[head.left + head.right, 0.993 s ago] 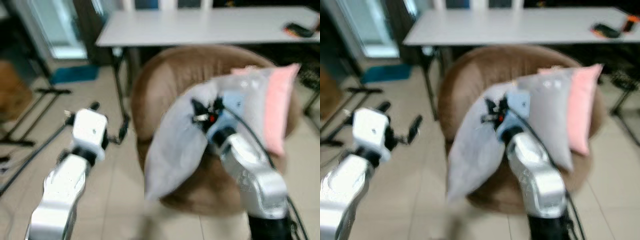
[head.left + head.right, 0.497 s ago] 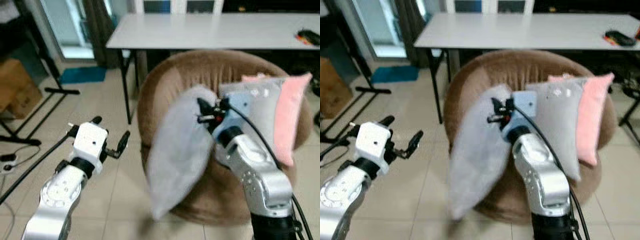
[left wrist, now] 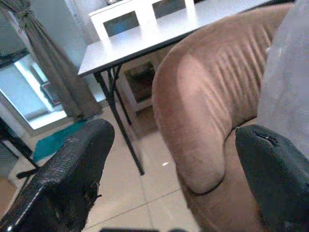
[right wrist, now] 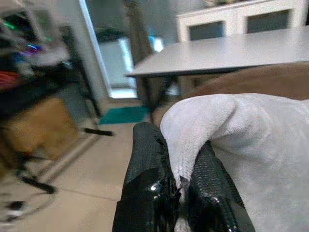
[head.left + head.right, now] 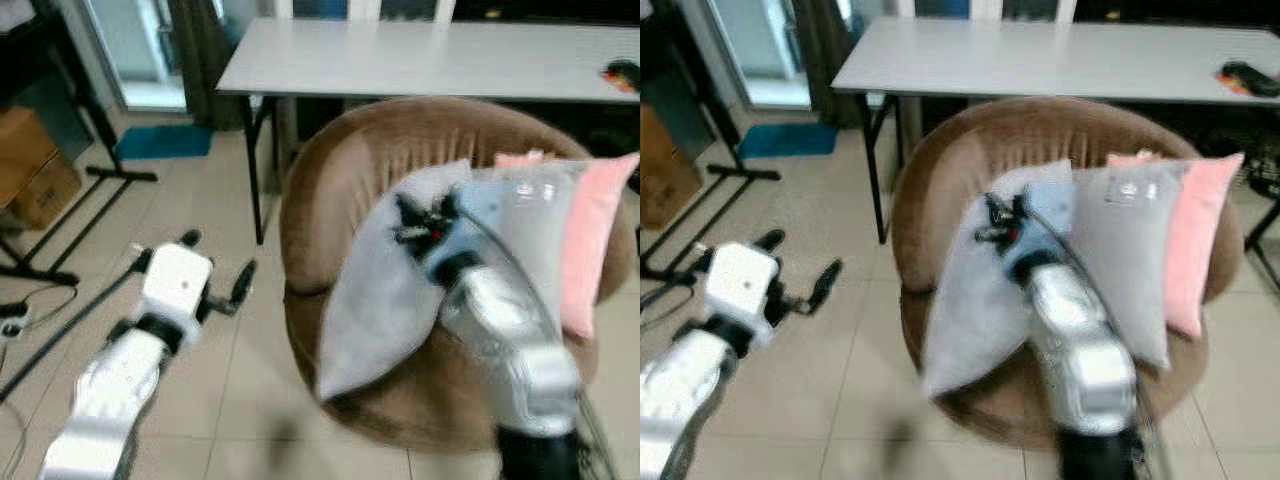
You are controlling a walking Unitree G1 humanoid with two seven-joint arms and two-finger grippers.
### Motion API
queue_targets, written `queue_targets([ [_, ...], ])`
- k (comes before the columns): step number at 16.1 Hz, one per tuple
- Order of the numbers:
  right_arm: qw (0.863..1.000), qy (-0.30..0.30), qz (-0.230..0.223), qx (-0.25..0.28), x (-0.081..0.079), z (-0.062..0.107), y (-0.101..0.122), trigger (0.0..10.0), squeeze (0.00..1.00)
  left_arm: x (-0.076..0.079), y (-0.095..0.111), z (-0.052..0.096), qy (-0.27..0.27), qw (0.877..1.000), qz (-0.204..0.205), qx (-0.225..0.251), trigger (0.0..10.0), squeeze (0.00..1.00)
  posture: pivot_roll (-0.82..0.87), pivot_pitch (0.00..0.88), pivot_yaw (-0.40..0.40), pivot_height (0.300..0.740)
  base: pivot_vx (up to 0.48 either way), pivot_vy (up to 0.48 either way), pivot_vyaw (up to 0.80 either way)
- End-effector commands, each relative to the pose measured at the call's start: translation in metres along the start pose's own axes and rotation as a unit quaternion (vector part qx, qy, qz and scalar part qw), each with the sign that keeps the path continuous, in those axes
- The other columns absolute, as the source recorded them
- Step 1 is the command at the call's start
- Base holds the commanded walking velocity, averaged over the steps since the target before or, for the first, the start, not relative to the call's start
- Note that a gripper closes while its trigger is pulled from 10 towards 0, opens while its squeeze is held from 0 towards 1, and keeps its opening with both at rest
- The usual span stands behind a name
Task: Move the pillow to the sofa from floor
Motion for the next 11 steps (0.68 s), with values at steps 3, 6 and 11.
queue_targets([
  [3, 0.999, 0.004, 0.017, 0.032, -0.0004, 0.0008, 0.0200, 10.0, 0.00, 0.0024, 0.0075, -0.0032, -0.008, 1.000, 0.001, 0.015, 10.0, 0.11, -0.01, 0.005, 0.022, 0.740, 0.282, 0.000, -0.27],
  [6, 0.999, 0.005, 0.018, 0.033, -0.0008, 0.0008, 0.0196, 10.0, 0.00, 0.0025, 0.0069, -0.0028, -0.008, 1.000, 0.000, 0.015, 10.0, 0.12, -0.01, 0.005, 0.022, 0.740, 0.281, 0.000, 0.00],
  [11, 0.999, 0.005, 0.019, 0.033, -0.0006, 0.0006, 0.0202, 10.0, 0.00, 0.0031, 0.0068, -0.0026, -0.010, 1.000, 0.000, 0.015, 10.0, 0.12, -0.01, 0.015, 0.022, 0.740, 0.281, 0.000, 0.00],
])
Point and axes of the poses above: a point about 5 cm out from each wrist's last joint towards the gripper, its own z axis pointing back from the gripper into the wrist, its own y axis along the axis of the wrist's last joint, x = y × z, the point moved 6 cm from there along -z, pointing out of the wrist towards the gripper, and after that the axes turned 15 degrees about -z, right-handed, at the moved point
